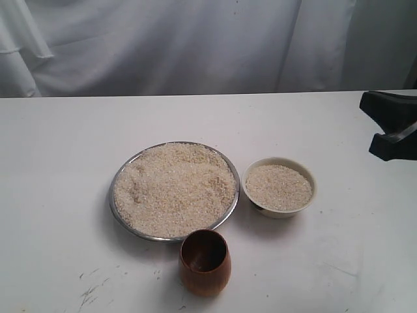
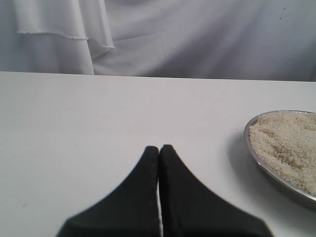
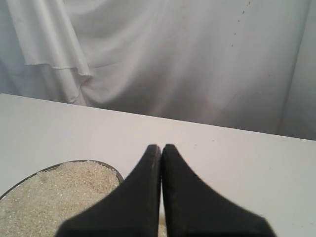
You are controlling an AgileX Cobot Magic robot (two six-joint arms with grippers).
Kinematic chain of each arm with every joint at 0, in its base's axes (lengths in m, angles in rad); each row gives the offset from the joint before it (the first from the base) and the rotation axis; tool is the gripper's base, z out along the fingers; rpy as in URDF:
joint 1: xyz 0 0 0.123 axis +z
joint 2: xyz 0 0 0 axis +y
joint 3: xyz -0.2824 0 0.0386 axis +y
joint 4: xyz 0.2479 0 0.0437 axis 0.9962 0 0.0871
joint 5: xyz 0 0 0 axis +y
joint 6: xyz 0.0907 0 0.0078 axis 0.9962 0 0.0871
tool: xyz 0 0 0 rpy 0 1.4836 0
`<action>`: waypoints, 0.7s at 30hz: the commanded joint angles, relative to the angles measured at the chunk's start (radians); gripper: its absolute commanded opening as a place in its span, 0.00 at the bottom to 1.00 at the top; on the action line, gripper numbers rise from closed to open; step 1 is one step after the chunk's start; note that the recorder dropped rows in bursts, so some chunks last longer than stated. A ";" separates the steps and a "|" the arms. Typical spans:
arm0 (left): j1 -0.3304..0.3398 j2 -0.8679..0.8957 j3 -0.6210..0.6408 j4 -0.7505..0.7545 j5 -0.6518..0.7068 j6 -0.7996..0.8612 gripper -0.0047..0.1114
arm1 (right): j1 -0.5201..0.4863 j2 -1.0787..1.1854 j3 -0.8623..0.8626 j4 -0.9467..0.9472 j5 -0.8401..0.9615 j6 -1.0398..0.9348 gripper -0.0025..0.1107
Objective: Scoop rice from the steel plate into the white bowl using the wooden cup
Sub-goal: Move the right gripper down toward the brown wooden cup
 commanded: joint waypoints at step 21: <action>-0.002 -0.005 0.005 -0.001 -0.006 -0.003 0.04 | 0.143 0.109 -0.005 -0.117 0.016 0.034 0.02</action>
